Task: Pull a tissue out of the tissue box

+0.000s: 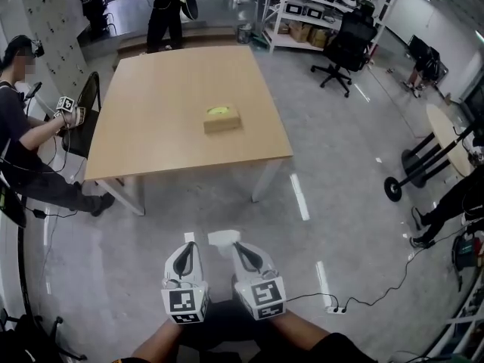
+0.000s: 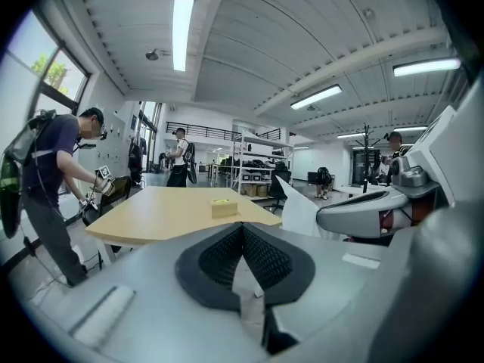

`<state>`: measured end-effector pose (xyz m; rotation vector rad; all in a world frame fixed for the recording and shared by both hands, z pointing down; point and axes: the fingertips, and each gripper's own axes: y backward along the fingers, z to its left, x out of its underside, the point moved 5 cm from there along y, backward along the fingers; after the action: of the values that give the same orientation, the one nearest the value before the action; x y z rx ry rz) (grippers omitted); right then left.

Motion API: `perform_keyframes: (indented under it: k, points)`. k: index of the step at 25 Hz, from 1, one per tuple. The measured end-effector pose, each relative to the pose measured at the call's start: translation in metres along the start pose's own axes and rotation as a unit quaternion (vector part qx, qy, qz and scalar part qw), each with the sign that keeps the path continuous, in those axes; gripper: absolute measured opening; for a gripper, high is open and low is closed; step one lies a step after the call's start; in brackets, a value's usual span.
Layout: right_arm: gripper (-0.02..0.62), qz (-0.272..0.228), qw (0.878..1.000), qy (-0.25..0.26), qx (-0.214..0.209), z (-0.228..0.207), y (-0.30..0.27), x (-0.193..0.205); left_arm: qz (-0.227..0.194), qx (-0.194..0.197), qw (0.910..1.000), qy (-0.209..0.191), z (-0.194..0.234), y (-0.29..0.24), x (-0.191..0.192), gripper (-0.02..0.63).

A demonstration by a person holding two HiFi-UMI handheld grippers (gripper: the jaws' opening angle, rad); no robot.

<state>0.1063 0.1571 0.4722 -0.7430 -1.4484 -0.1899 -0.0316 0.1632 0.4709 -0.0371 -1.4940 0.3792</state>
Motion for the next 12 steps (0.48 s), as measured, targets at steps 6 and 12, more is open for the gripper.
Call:
perform_keyframes:
  k: [6, 12]
  points:
    - [-0.006, 0.003, 1.000, 0.003, 0.028, 0.008, 0.012, 0.002, -0.004, 0.023, 0.9997, 0.001, 0.006, 0.008, 0.013, 0.018]
    - [-0.006, 0.000, 0.999, 0.002, 0.041, 0.010, 0.016, 0.004, -0.008, 0.035, 0.9994, -0.004, 0.007, 0.010, 0.016, 0.018]
